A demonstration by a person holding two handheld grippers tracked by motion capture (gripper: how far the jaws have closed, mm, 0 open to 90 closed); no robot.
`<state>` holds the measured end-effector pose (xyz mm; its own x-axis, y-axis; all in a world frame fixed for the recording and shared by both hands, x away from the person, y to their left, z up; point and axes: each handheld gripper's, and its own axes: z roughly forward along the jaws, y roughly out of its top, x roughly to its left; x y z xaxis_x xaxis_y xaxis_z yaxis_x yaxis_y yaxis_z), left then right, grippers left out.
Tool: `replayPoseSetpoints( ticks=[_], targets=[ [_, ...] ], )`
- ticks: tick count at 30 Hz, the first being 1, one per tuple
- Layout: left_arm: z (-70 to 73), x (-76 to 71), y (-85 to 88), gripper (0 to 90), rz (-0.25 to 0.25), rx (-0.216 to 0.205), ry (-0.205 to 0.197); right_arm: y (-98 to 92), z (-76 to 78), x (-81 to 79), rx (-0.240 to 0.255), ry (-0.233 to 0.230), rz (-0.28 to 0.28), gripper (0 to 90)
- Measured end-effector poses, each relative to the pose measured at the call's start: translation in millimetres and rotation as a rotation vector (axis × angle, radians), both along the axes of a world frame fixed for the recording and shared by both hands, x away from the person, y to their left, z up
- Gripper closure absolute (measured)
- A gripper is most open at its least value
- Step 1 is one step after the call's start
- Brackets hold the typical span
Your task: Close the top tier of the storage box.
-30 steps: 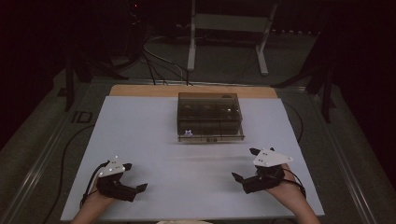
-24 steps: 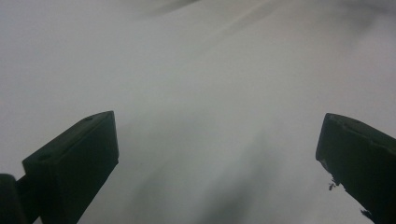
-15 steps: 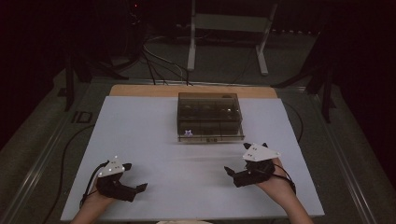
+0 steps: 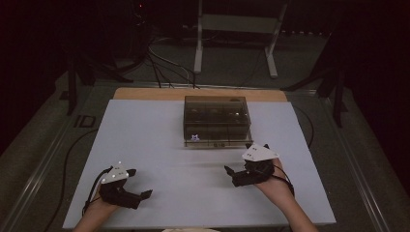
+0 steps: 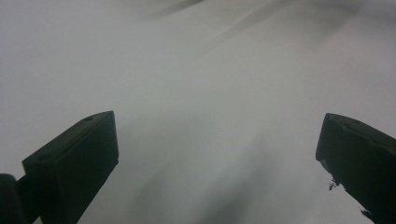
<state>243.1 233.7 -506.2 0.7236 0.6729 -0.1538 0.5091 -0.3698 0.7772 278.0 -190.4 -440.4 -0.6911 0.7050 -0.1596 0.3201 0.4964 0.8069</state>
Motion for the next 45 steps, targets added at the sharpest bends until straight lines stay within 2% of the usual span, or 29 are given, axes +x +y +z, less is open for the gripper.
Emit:
replayPoseSetpoints(
  ticks=[5, 10, 13, 15, 20, 21, 35, 36, 38, 45],
  targets=[
    [0.4, -0.4, 0.4, 0.1, 0.002, -0.002, -0.003, 3.0, -6.4, 5.9, 0.005, 0.019, -0.027, 0.8],
    [0.0, -0.2, 0.5, 0.1, 0.002, 0.001, -0.002, 6.2, -15.1, 8.5, 0.006, 0.039, -0.030, 0.9],
    [-0.2, -0.2, 0.5, 0.1, 0.002, 0.003, -0.002, 9.4, -20.3, 8.2, -0.024, 0.040, -0.025, 1.3],
    [-0.1, -0.3, 0.4, 0.1, 0.002, 0.002, -0.002, 9.4, -22.5, 7.9, -0.019, 0.032, -0.036, 10.9],
    [0.0, -0.6, 0.2, 0.1, 0.002, 0.004, -0.003, 8.0, -25.3, 10.9, 0.001, 0.045, -0.062, 16.1],
    [-0.1, -0.6, 0.3, 0.1, 0.002, 0.004, -0.003, 7.8, -27.3, 11.9, -0.011, 0.047, -0.068, 22.1],
    [-0.4, -0.5, 0.3, 0.1, 0.001, 0.007, -0.002, 9.9, -32.1, 18.1, -0.059, 0.047, -0.109, 65.5],
    [-0.4, -0.5, 0.3, 0.1, 0.001, 0.007, -0.002, 9.9, -32.1, 18.1, -0.059, 0.047, -0.109, 65.5],
    [-0.4, -0.5, 0.3, 0.1, 0.000, 0.007, -0.003, 10.9, -31.8, 20.0, -0.073, 0.050, -0.103, 72.4],
    [-0.5, -0.4, 0.4, 0.1, 0.001, 0.008, -0.003, 11.7, -31.0, 25.0, -0.075, 0.056, -0.105, 80.1]
  ],
)
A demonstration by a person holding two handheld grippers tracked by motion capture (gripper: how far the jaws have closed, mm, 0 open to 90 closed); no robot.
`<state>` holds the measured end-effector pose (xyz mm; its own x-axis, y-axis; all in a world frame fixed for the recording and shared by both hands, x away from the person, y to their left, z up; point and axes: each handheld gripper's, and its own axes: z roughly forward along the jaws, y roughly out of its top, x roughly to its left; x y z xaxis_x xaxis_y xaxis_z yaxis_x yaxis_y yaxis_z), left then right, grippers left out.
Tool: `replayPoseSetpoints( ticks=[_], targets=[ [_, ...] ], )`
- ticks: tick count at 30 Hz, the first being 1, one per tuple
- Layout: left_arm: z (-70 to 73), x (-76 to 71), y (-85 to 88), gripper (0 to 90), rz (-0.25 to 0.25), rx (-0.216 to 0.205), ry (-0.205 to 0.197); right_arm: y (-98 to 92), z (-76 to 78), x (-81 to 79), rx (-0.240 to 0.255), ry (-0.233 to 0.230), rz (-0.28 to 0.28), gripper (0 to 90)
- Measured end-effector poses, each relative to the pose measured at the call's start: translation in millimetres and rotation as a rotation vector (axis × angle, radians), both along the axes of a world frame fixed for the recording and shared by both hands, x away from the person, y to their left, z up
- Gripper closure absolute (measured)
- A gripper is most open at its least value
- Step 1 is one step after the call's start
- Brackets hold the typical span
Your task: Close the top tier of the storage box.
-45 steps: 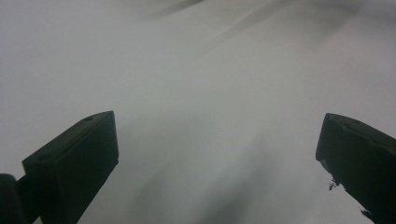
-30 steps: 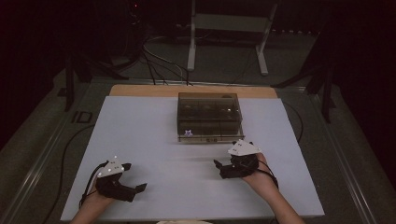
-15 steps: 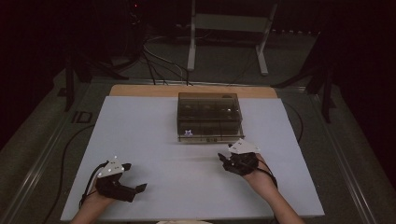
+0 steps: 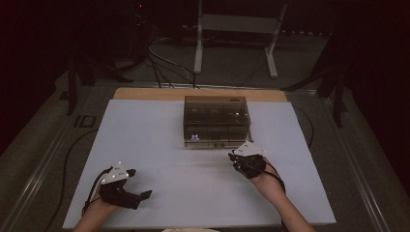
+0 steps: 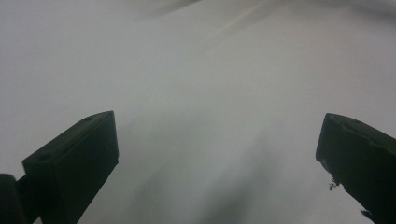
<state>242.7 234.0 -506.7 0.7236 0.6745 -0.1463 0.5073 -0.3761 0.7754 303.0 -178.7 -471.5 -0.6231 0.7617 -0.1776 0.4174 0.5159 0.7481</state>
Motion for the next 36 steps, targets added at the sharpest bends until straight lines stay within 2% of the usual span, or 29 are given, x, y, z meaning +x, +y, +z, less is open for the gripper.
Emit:
replayPoseSetpoints(
  ticks=[4, 8, 21, 36],
  targets=[
    [-0.2, 0.0, -0.2, 0.1, -0.001, 0.001, 0.001, 0.1, 0.7, 3.8, 0.001, 0.004, -0.011, 84.7],
    [-0.2, 0.1, -0.1, 0.1, 0.000, -0.001, 0.000, -0.1, 2.5, 7.1, -0.016, -0.011, 0.005, 90.0],
    [-0.6, 0.0, -0.3, 0.1, -0.002, 0.008, -0.001, 5.0, 7.4, 16.1, -0.008, -0.014, 0.026, 90.0],
    [-0.3, -0.4, -0.7, 0.1, -0.005, 0.009, -0.003, 8.1, 6.2, 22.3, -0.006, -0.009, 0.015, 90.0]
  ],
)
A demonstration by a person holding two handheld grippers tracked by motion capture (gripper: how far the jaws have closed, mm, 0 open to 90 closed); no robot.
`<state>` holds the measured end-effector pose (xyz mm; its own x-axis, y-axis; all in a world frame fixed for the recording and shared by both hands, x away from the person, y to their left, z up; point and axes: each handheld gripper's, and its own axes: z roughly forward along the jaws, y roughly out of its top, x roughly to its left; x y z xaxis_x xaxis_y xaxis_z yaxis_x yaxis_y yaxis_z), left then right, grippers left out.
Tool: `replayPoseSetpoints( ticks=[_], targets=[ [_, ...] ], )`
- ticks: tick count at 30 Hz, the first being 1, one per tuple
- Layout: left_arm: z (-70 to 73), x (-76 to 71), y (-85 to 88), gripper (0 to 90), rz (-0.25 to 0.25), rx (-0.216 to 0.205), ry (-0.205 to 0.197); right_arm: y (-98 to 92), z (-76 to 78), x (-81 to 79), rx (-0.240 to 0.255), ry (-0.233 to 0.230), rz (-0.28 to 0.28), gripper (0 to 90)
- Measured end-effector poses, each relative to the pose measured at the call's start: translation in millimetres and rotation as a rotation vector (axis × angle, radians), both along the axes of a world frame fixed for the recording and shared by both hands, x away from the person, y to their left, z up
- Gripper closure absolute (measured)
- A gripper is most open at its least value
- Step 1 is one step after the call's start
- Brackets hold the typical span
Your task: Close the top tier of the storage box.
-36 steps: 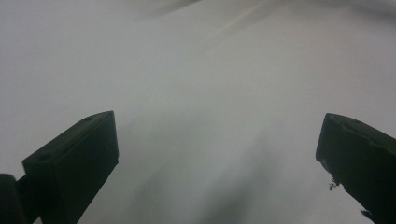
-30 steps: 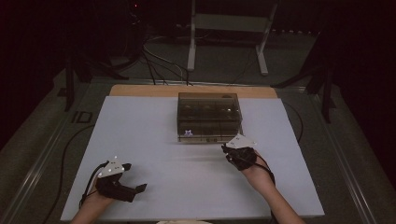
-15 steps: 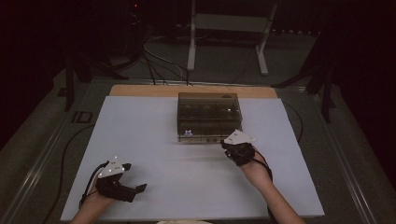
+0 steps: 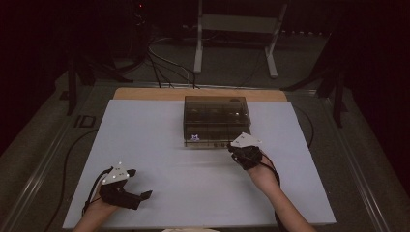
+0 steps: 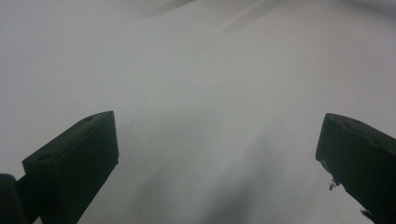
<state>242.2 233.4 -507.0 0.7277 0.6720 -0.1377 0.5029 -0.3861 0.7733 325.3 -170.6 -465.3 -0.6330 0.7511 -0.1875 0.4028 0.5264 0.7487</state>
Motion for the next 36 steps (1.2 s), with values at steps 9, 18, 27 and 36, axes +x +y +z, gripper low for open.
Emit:
replayPoseSetpoints(
  ticks=[9, 18, 27, 36],
  targets=[
    [0.2, 0.1, 0.2, 0.1, 0.000, 0.001, -0.002, 0.5, 0.3, 0.9, 0.001, 0.004, 0.008, 90.0],
    [0.1, 0.0, 0.2, 0.1, 0.000, 0.001, -0.001, 1.3, 0.2, 2.4, 0.004, 0.007, 0.009, 90.0],
    [-0.2, -0.1, -0.2, 0.1, -0.003, 0.004, -0.001, 1.5, 0.0, 3.9, 0.010, 0.012, 0.005, 90.0],
    [-0.4, -0.1, -1.1, 0.1, -0.006, 0.010, 0.000, 3.5, 1.7, 6.7, 0.017, 0.020, 0.006, 90.0]
  ],
)
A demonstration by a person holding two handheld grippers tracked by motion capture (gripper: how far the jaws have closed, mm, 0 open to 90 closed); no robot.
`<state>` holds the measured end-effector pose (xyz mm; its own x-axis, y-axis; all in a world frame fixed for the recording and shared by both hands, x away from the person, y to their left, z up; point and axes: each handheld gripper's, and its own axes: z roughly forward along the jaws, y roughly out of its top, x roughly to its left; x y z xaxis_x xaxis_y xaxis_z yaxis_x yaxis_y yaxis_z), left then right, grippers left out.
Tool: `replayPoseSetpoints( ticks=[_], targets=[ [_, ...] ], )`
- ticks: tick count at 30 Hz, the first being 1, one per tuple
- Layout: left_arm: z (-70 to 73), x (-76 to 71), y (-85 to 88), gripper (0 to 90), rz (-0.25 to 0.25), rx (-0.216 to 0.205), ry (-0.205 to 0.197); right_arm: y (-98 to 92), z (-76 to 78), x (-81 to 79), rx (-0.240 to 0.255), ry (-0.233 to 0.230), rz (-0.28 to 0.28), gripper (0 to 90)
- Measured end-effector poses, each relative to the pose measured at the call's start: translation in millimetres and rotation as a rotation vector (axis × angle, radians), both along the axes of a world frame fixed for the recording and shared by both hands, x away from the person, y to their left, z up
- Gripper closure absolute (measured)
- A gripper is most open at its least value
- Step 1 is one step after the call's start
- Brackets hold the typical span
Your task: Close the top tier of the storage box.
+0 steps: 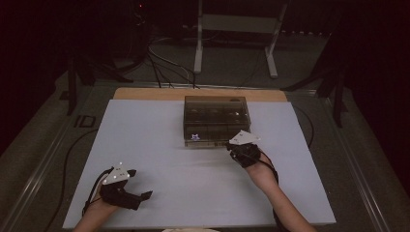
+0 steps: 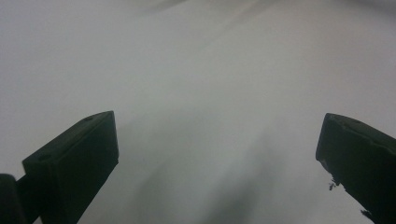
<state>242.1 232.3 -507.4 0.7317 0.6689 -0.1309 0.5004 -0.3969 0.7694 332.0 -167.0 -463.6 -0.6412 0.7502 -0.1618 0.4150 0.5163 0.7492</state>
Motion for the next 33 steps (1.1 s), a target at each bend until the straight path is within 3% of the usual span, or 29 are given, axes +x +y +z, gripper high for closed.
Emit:
replayPoseSetpoints(
  ticks=[33],
  targets=[
    [0.5, 0.0, 0.8, 0.1, 0.008, -0.009, -0.002, 2.5, 4.5, 10.9, 0.008, -0.011, -0.013, 90.0]
  ],
)
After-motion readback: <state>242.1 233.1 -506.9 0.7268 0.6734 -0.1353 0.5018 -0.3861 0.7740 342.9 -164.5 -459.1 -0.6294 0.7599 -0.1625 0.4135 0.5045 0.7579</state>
